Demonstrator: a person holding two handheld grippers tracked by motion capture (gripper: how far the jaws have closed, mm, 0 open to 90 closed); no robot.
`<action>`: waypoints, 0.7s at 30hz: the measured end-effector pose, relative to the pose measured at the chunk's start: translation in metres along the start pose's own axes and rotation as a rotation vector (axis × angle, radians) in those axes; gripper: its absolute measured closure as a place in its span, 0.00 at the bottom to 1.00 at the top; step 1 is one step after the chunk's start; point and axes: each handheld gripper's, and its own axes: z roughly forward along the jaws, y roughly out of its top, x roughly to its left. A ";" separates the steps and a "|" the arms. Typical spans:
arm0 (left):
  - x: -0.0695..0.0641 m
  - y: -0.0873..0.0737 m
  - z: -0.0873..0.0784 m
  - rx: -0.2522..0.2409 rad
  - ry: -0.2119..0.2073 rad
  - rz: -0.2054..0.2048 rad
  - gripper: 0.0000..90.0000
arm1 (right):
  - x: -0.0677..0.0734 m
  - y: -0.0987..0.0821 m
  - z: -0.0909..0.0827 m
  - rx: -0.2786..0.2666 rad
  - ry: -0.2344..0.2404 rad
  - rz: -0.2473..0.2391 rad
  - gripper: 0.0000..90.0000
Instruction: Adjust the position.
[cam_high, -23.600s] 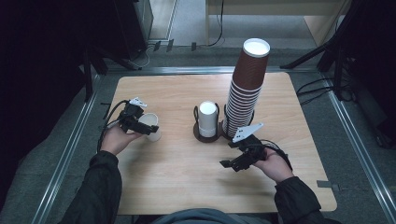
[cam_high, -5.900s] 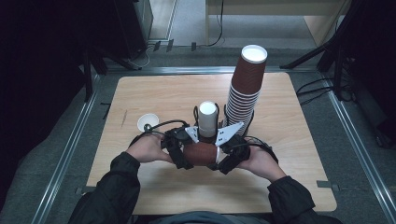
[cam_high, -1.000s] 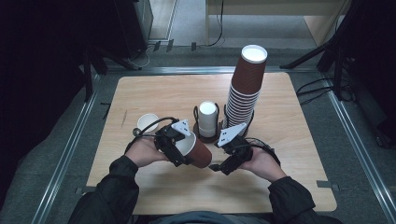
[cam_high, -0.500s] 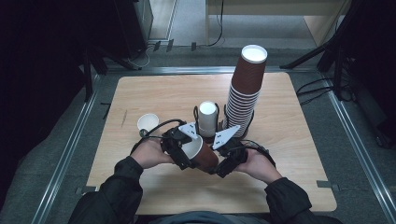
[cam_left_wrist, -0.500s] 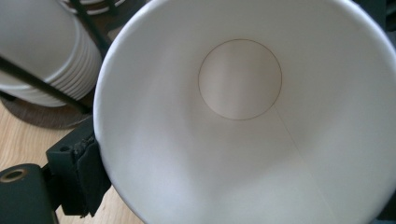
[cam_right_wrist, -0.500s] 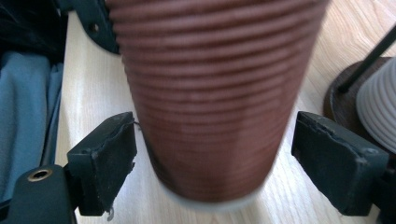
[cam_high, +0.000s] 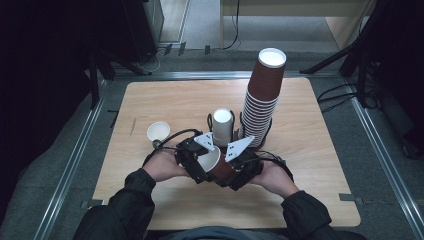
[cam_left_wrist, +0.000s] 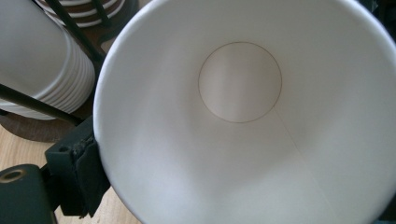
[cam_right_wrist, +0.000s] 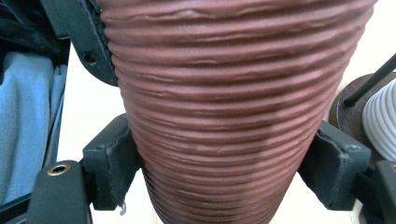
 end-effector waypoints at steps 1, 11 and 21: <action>0.000 0.000 -0.001 -0.005 0.003 0.004 0.05 | 0.000 0.000 0.000 0.000 -0.001 0.002 0.23; 0.004 -0.005 -0.009 -0.068 -0.013 -0.043 0.00 | -0.003 -0.002 -0.009 -0.018 -0.028 0.008 0.23; 0.009 -0.020 -0.021 -0.108 0.012 -0.077 0.00 | -0.006 -0.004 -0.017 -0.033 -0.047 0.013 0.23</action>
